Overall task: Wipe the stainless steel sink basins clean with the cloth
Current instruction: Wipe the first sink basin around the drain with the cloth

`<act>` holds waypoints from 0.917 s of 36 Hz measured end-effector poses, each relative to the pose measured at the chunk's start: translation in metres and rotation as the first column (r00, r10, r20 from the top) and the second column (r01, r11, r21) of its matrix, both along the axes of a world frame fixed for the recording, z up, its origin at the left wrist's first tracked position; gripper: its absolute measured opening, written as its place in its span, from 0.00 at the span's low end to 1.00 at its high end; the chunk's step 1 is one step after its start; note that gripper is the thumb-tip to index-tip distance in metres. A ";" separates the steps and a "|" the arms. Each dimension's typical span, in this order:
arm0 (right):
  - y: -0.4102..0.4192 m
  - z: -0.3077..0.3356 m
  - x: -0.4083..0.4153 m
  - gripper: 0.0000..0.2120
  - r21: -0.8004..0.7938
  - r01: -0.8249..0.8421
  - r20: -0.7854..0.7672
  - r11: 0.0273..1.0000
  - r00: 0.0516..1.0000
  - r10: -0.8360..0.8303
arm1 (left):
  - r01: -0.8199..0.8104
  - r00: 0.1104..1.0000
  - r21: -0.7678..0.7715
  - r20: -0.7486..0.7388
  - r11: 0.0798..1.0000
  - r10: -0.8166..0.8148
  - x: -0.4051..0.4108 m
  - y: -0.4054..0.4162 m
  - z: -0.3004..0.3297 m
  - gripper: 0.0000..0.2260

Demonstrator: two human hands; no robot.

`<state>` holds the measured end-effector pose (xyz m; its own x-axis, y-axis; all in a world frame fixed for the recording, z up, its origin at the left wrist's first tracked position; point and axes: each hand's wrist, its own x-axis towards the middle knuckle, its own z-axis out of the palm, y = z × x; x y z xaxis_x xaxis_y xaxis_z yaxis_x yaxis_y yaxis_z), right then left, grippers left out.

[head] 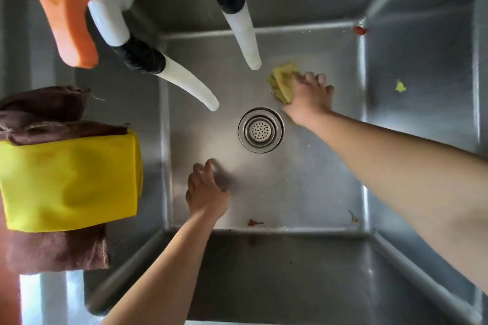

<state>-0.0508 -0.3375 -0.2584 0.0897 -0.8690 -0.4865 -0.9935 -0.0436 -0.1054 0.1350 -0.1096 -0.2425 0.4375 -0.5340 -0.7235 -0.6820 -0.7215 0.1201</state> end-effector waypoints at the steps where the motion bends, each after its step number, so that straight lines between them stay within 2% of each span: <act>1: 0.006 -0.004 0.005 0.37 -0.050 -0.070 -0.073 0.996 0.995 0.067 | 0.015 1.000 0.019 -0.011 1.000 -0.014 0.001 0.003 0.000 0.36; 4: 0.016 -0.009 0.019 0.35 -0.105 -0.105 -0.140 0.989 0.986 0.089 | 0.030 0.997 0.086 -0.067 0.996 -0.024 0.003 0.012 -0.002 0.39; 7: 0.014 -0.009 0.031 0.25 -0.085 -0.024 -0.060 0.996 0.998 0.019 | 0.030 0.994 0.137 -0.106 0.990 -0.015 0.003 0.011 -0.004 0.41; 10: 0.018 -0.006 0.037 0.21 -0.070 0.028 0.025 0.997 0.999 -0.027 | 0.019 0.990 0.156 -0.140 0.987 0.003 0.000 0.009 -0.004 0.41; 15: 0.038 -0.004 0.038 0.19 -0.076 0.009 0.030 0.997 1.000 -0.007 | 0.017 0.986 0.147 -0.169 0.989 0.008 0.003 0.008 -0.002 0.40; 19: 0.066 -0.001 0.037 0.19 -0.057 -0.074 0.028 0.996 0.997 0.075 | 0.009 0.979 0.163 -0.202 0.987 0.024 0.008 0.008 -0.003 0.39; 24: 0.116 -0.003 0.041 0.14 0.050 -0.190 0.056 0.980 0.981 0.188 | 0.034 0.976 0.164 -0.217 0.986 0.003 0.013 0.009 -0.007 0.40; 28: 0.135 -0.005 0.039 0.12 0.077 -0.066 0.174 0.995 0.983 0.052 | 0.016 0.971 0.169 -0.238 0.985 0.025 0.015 0.010 -0.009 0.41; 33: 0.134 0.001 0.027 0.16 0.129 -0.059 0.307 0.990 0.952 0.017 | 0.033 0.968 0.180 -0.249 0.983 0.013 0.016 0.011 -0.006 0.41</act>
<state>-0.0241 -0.2033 -0.2570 0.2834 -0.7902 -0.5433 -0.9111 -0.0450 -0.4098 0.1507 -0.0988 -0.2490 0.2272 -0.3871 -0.8936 -0.6548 -0.7399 0.1540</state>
